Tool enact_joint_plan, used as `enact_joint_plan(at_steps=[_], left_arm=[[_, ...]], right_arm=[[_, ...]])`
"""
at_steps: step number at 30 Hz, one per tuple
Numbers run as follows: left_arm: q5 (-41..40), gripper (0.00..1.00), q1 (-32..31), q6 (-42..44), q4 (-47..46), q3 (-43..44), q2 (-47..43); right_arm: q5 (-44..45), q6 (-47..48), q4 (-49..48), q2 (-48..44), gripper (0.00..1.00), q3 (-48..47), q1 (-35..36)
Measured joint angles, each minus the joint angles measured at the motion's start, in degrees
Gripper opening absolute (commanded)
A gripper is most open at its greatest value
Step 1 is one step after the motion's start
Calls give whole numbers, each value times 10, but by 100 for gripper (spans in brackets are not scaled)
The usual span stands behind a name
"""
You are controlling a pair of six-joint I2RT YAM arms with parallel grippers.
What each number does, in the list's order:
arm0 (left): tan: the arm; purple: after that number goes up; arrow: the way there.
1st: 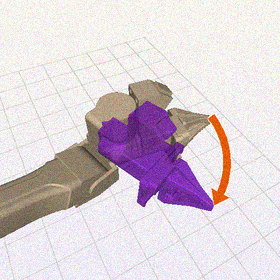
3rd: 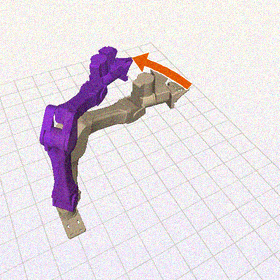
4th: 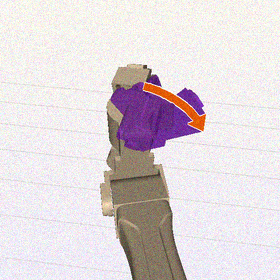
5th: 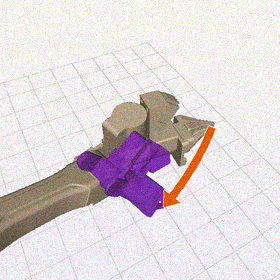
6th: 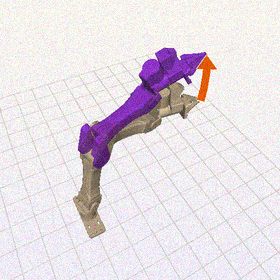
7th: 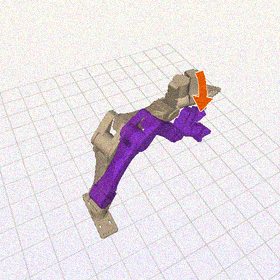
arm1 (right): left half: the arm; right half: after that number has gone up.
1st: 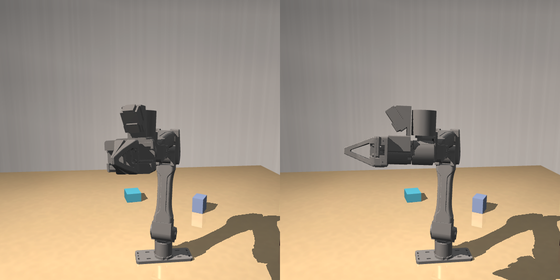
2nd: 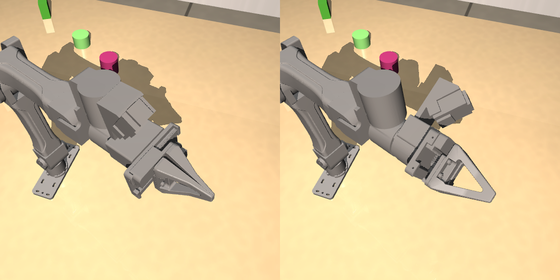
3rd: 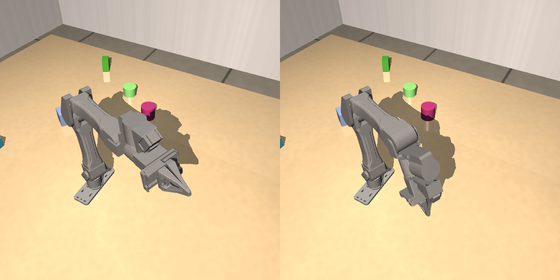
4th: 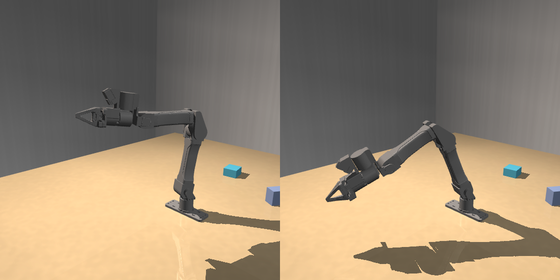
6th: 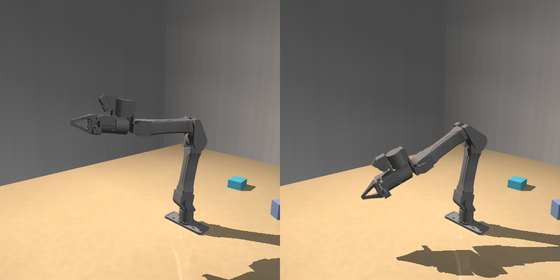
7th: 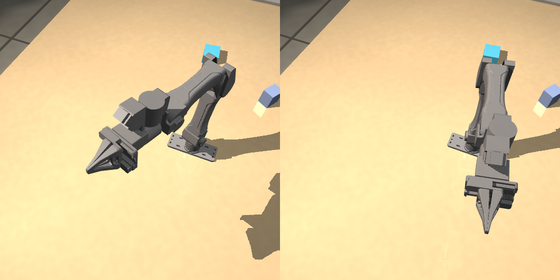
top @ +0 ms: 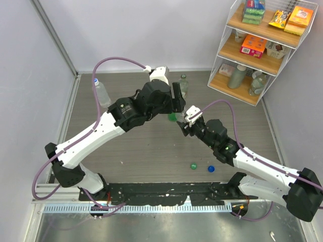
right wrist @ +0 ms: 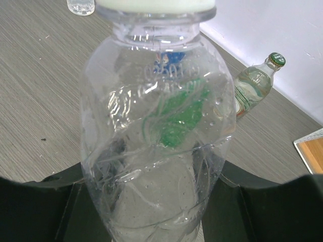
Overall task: Screw on the bottle caps
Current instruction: Screw the bottle cap onto the plastic bottle.
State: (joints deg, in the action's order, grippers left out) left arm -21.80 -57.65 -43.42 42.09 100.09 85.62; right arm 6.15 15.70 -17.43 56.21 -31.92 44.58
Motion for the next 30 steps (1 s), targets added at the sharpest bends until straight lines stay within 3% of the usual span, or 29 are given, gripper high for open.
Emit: enact_joint_plan(at_steps=[8, 30], left_arm=[[4, 60, 0, -3, -2, -2, 7], [20, 47, 0, -12, -4, -8, 10]], right_arm=[[0, 0, -1, 0, 1, 0, 0], [0, 0, -1, -1, 1, 0, 0]])
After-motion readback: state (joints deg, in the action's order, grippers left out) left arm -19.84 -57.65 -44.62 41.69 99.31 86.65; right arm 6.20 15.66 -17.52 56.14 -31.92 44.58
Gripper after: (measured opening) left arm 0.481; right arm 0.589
